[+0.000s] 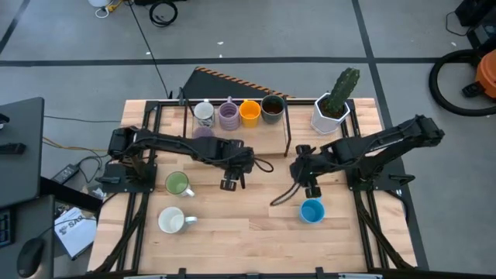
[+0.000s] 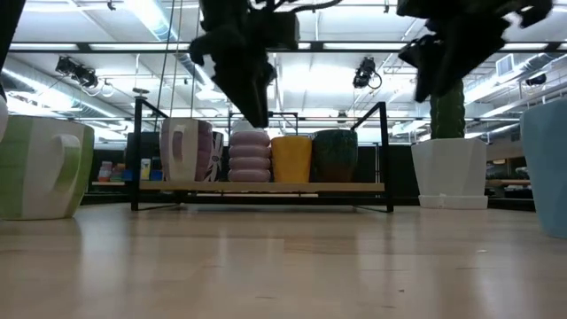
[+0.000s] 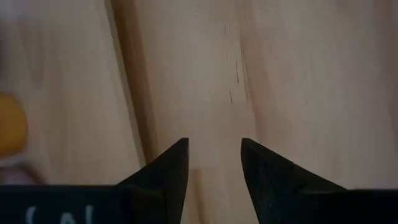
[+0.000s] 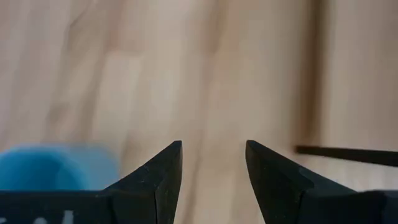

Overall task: Place coffee mugs
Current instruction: Put the blue mug on the shelf

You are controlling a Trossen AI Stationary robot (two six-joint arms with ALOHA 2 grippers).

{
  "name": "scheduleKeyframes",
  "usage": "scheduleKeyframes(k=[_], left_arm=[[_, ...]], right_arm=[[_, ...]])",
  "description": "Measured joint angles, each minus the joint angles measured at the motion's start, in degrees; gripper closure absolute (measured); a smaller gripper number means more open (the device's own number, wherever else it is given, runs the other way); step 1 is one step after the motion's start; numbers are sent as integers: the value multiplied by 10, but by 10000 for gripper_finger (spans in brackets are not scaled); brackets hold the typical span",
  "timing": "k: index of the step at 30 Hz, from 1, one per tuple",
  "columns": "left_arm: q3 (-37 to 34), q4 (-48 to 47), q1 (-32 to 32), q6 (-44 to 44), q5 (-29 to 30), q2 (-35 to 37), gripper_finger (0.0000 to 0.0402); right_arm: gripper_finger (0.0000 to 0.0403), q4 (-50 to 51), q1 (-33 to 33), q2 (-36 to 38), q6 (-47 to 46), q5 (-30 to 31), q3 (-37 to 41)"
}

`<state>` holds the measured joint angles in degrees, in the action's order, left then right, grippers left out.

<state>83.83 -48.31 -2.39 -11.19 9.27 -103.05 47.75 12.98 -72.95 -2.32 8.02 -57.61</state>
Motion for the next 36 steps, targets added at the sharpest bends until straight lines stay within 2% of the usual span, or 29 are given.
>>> scheduleKeyframes(k=[3, 7, 13, 20, 27, 32, 36], left_arm=[[-41, 40, 0, -5, -3, 5, 248], [-81, 93, 0, -6, -25, 6, 248], [-86, 97, -6, 3, -36, 8, 248], [-86, 84, -9, 66, -37, 12, 248], [-59, 50, -35, 135, -37, 22, 248], [-46, 49, -64, 173, -67, 21, 248], [-38, 48, -81, 208, -66, 21, 248]], right_arm=[[220, 28, 12, -25, 9, -45, -25], [220, 81, 25, -68, -22, -97, -58], [220, 164, 70, -130, -54, -102, -114], [220, 183, 115, -178, -76, -136, -150], [228, 190, 163, -189, -131, -142, -163], [237, 191, 194, -189, -147, -135, -163], [241, 207, 210, -188, -177, -137, -163]])
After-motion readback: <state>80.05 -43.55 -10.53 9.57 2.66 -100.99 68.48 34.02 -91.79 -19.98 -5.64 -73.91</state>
